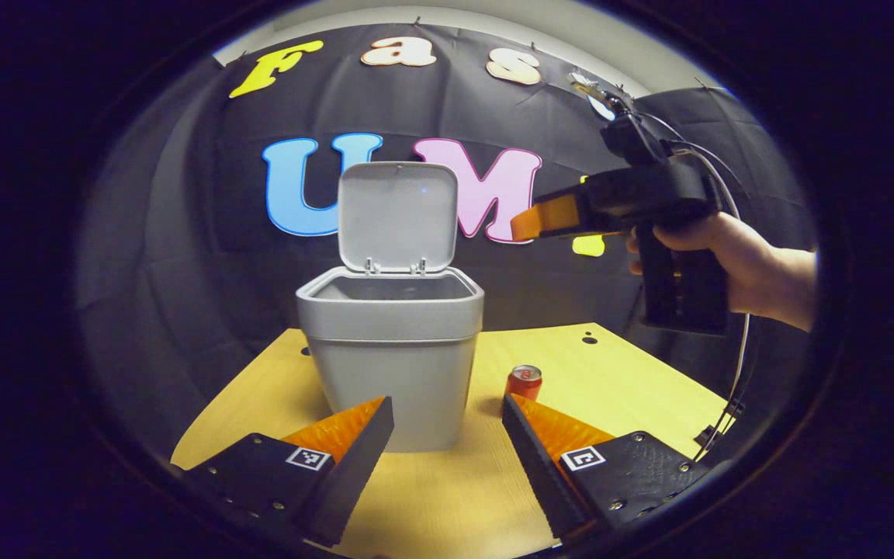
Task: Press the lid of the desktop garbage bin to open it, pick up the crumpled paper on the desktop and throw it into the bin, then pick up the pop can on the desktop and drop it into the bin, and finally close the garbage bin lid.
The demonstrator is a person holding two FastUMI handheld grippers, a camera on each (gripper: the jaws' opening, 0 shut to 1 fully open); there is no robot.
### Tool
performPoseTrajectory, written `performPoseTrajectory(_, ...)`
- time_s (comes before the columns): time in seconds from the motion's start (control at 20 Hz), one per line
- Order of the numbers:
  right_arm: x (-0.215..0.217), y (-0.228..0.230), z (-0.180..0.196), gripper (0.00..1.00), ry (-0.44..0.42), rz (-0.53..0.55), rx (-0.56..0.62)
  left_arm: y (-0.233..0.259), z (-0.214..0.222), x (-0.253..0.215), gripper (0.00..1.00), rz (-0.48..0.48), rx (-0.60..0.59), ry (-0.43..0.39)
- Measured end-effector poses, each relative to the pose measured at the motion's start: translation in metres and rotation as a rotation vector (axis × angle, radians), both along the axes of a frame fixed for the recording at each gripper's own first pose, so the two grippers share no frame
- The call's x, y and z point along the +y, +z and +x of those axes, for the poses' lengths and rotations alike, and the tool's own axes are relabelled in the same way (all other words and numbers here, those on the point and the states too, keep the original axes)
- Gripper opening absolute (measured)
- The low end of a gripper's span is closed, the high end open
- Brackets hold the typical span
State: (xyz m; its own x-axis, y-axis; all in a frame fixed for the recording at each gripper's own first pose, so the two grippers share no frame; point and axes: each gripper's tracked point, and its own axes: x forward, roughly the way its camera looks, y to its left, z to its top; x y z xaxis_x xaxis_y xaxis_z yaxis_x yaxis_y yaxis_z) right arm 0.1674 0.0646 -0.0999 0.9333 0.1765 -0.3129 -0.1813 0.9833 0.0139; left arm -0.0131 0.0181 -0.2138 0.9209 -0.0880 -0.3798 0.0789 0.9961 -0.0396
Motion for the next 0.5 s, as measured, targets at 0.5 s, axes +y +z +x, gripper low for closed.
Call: performPoseTrajectory(0.5, -0.130, -0.068, -0.074, 0.98, -0.220, -0.068, -0.013, -0.096, 0.079, -0.082, 0.93, -0.010, 0.077, -0.141)
